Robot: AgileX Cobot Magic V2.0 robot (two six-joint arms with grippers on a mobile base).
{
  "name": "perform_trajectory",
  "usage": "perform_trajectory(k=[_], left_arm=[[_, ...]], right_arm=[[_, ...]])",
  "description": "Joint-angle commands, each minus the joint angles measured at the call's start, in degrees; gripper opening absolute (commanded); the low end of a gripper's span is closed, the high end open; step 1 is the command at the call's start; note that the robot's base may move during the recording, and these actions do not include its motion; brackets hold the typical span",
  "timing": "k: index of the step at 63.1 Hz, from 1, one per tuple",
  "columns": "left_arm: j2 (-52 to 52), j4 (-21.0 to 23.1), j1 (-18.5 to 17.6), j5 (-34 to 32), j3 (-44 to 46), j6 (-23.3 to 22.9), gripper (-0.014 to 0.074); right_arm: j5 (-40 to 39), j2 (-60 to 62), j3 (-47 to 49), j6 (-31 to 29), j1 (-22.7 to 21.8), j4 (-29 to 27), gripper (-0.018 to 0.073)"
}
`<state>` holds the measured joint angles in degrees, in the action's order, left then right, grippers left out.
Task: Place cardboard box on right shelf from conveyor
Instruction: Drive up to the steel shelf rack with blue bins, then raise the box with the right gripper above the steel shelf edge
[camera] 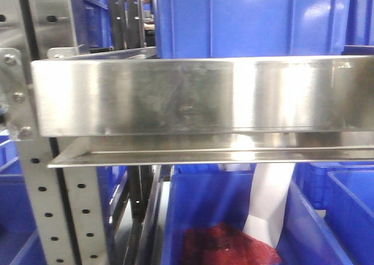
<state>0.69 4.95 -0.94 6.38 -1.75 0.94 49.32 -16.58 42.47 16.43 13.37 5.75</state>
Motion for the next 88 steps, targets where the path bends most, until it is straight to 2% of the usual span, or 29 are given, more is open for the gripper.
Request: perform_trajectory(k=[1,56,66,72,79,88], left_arm=[[0.7,0.3,-0.3,-4.8,0.2,-0.3,-0.0119],[0.7,0.3,-0.3,-4.8,0.2,-0.3,-0.0119],[0.7,0.3,-0.3,-4.8,0.2,-0.3,-0.0119],[0.7,0.3,-0.3,-4.8,0.2,-0.3,-0.0119],[0.7,0.3,-0.3,-4.8,0.2,-0.3,-0.0119],[0.7,0.3,-0.3,-4.8,0.2,-0.3,-0.0119]], right_arm=[[-5.1,-0.7,1.8,-0.7,-0.1,1.0,0.0235],[-4.8,-0.7,1.8,-0.6,-0.1,0.9,0.0235],[-9.4,-2.6,2.8,-0.8,0.2,1.2,0.0235],[-12.0,-7.1,5.6,-3.9,1.2,2.1,0.0235],[-13.5,-14.9,10.9,-10.3,2.8,2.6,0.0235],[-12.6,-26.1,19.9,-22.5,5.3,4.5,0.0235]])
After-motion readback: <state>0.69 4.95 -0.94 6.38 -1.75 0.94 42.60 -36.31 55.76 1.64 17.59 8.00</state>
